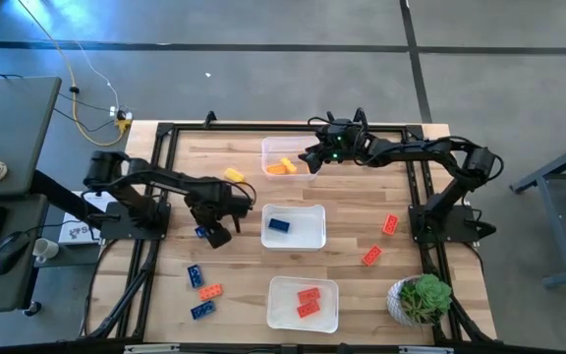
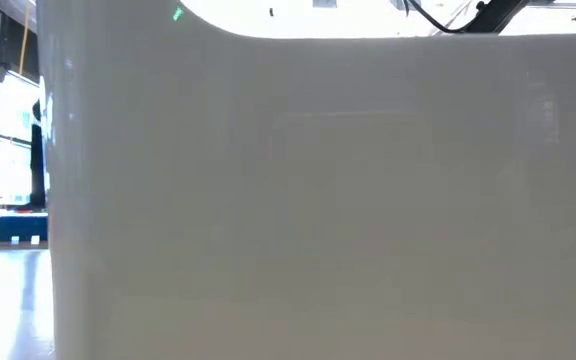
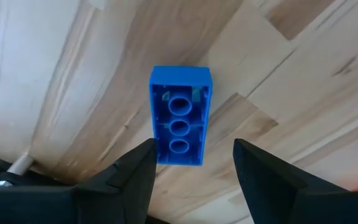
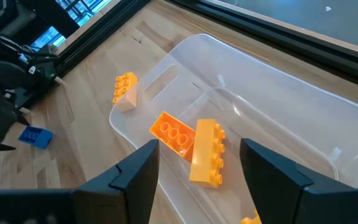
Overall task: Sort & place blocks by color
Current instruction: Put the blue game piece into the top white bin
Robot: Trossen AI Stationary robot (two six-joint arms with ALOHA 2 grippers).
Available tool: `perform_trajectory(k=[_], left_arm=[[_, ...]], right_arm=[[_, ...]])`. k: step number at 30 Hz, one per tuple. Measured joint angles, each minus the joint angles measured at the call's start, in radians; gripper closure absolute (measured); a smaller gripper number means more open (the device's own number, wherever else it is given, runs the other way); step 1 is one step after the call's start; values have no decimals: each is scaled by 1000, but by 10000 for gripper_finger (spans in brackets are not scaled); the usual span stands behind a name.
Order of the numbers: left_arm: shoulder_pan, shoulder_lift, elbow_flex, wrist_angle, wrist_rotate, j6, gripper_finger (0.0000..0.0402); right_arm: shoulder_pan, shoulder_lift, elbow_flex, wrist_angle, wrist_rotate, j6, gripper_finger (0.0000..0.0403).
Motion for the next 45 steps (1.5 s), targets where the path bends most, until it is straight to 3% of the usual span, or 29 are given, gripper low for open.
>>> perform_trajectory(k=[16, 22, 28, 33, 45], left_arm=[[0, 169, 0, 38, -1, 75, 203], [0, 179, 2, 45, 9, 127, 246], [0, 159, 0, 39, -18, 175, 341], [2, 118, 0, 41, -76, 180, 340], [98, -97, 48, 85, -68, 194, 340]], right_arm=[[0, 0, 0, 3, -2, 0, 194], [0, 0, 0, 10, -7, 0, 194], [0, 0, 0, 24, -38, 0, 194], [0, -23, 8, 36, -45, 0, 194], [6, -65, 166, -9, -50, -8, 194]])
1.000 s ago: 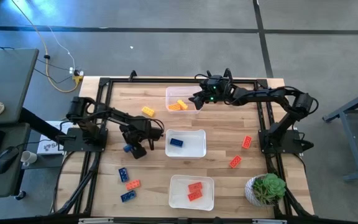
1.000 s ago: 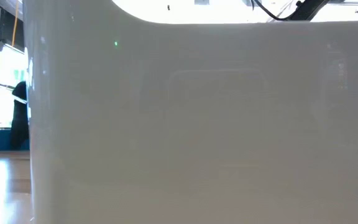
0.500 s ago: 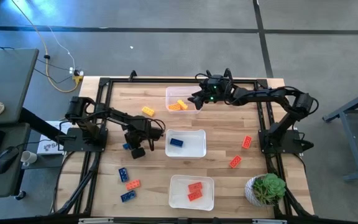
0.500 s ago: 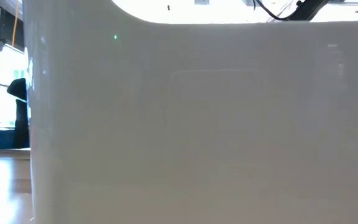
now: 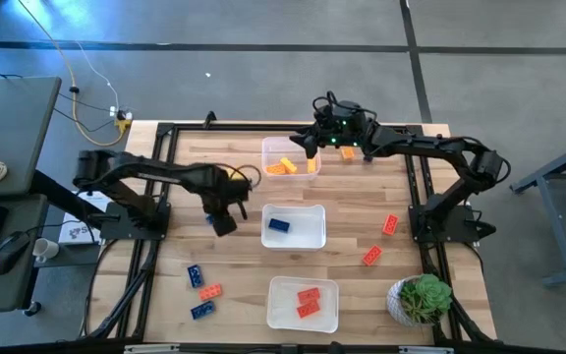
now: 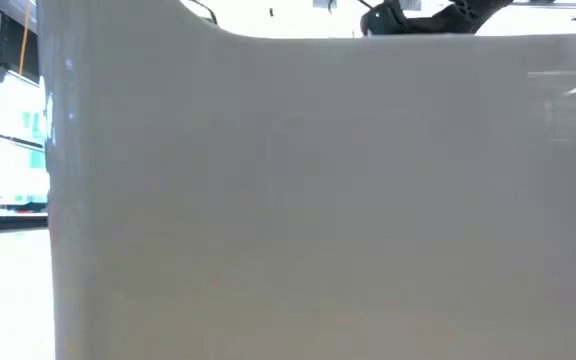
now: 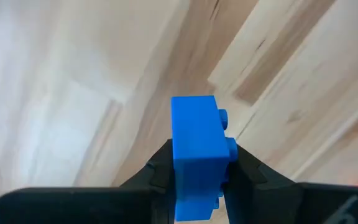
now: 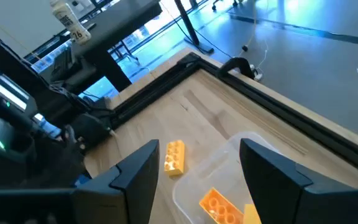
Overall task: Sort & place blocks by color
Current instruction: Put the blue game piece into the top white bin
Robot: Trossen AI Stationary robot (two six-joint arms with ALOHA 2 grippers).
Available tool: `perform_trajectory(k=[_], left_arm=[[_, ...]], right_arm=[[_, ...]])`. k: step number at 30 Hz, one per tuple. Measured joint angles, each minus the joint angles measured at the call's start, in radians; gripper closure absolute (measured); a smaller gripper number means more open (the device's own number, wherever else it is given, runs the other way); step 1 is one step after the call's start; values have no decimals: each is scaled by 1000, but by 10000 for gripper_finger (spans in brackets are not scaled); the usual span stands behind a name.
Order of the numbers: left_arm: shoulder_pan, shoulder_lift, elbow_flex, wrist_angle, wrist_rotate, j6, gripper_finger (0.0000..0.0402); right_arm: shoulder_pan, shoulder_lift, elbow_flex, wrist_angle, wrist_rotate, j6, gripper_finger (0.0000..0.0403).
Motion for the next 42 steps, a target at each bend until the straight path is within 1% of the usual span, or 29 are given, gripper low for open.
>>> perform_trajectory(k=[6, 12, 19, 25, 28, 31, 35, 42], left_arm=[[60, -109, 16, 144, 8, 30, 340], [103, -188, 16, 307, 13, 41, 340], [114, -203, 16, 560, 139, 65, 334], [112, -155, 16, 687, 162, 103, 336], [112, -111, 16, 729, 224, 116, 333], [108, -56, 16, 793, 285, 117, 327], [101, 22, 16, 876, 311, 117, 324], [92, 125, 16, 890, 352, 108, 319]], right_arm=[[1, 0, 113, -160, -1, -5, 194], [1, 0, 239, -390, 9, -48, 194], [1, 0, 386, -667, 110, -52, 194], [1, 0, 478, -813, 162, -43, 194], [4, 0, 511, -865, 177, -17, 194], [6, 0, 537, -939, 185, 44, 194], [11, 0, 569, -1076, 186, 109, 194], [39, 0, 576, -1273, 225, 114, 194]])
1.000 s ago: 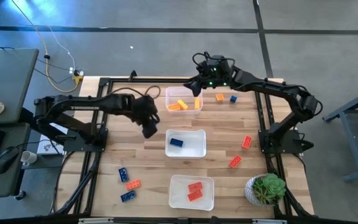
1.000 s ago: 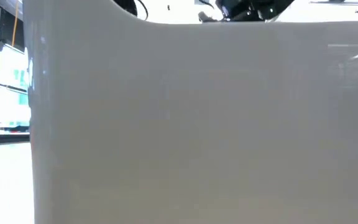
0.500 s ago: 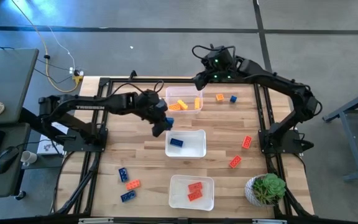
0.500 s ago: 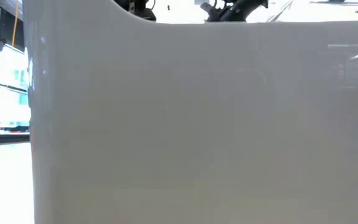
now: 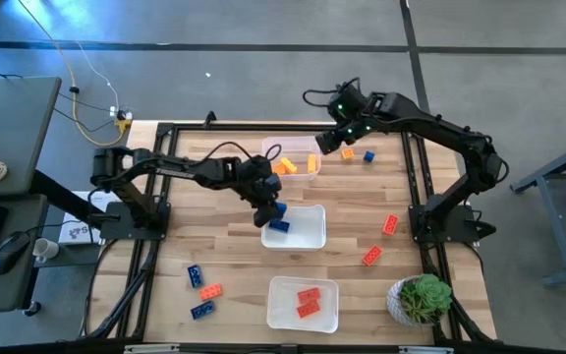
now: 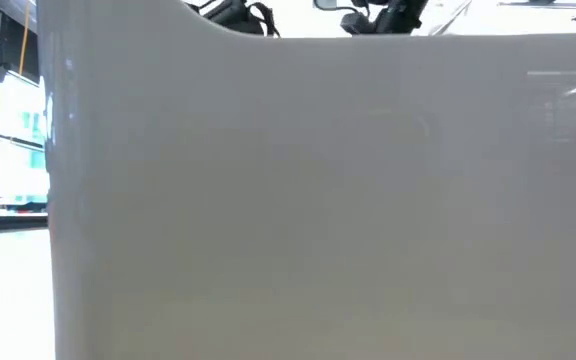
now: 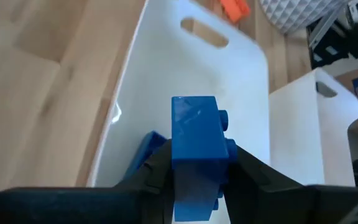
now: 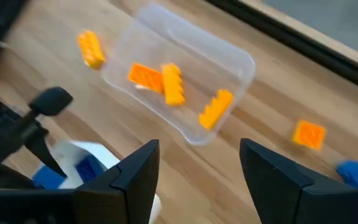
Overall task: Sort & place blocks by color
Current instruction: Put the blue game piece into the top white bin, then put the orange game piece into the bottom white bin
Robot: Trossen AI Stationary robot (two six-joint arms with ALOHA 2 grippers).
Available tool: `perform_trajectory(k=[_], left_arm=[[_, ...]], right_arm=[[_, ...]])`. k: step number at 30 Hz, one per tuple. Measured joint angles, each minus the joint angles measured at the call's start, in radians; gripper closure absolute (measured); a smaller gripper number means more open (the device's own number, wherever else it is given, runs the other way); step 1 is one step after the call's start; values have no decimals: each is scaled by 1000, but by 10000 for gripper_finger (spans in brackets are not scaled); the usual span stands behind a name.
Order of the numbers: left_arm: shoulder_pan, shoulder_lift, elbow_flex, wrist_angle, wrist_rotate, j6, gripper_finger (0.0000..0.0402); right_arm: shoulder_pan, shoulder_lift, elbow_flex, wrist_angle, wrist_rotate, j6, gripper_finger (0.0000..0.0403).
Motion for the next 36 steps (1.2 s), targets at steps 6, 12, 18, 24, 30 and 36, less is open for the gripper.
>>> perform_trajectory(k=[6, 12, 18, 24, 30, 36], left_arm=[[0, 53, 0, 0, 12, 0, 286], [0, 52, 0, 9, 17, 0, 245], [1, 48, 2, 30, 19, 0, 216], [18, 36, 63, 19, 19, 10, 215], [37, 16, 151, -20, 68, 86, 215], [47, 16, 245, -127, 71, 153, 215]], right_arm=[[37, 0, 0, -134, 45, 54, 194], [97, 0, 0, -266, 73, 103, 194], [174, 0, -4, -396, 116, 98, 194], [257, 0, -53, -482, 85, 52, 194], [348, 0, -144, -489, -55, -6, 194], [450, 0, -216, -486, -71, -3, 194]])
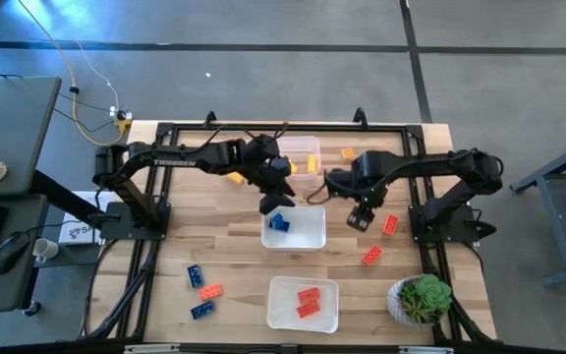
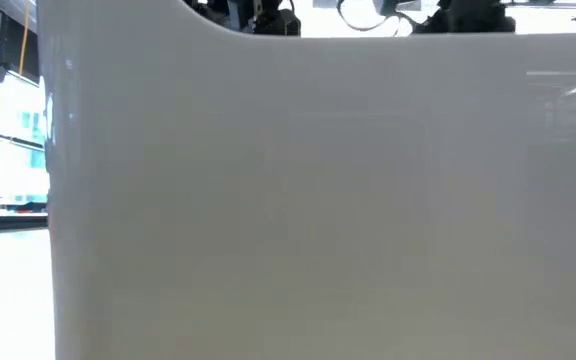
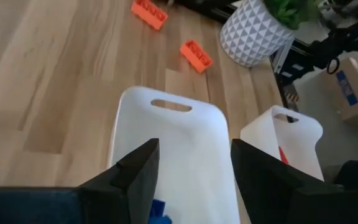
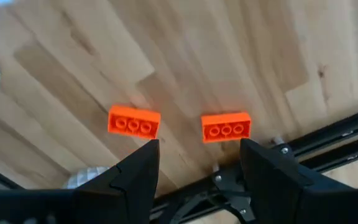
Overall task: Sort & place blocks by color
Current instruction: Put the orange game piece into the bottom white bin
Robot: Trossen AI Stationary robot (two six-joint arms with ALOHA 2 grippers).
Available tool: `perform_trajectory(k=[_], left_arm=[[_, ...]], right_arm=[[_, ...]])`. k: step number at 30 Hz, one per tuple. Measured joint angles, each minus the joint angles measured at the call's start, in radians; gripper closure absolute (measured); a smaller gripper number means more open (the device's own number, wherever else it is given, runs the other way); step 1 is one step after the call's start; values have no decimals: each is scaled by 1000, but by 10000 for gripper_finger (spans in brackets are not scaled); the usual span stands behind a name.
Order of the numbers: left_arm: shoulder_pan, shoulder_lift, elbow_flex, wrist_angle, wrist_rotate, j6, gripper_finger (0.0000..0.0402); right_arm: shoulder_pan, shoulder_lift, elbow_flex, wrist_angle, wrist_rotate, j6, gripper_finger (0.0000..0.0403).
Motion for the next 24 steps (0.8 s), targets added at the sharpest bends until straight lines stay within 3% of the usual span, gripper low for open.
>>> perform_trajectory(k=[8, 18, 24], left_arm=[[13, -1, 56, -62, -7, 73, 215], [20, -1, 62, -63, -10, 49, 215], [20, -1, 62, -62, -10, 3, 216]], right_arm=[[137, 0, -74, 48, -26, -65, 194], [311, 0, -178, 191, -21, -328, 194], [413, 0, -259, 283, 119, -473, 194]])
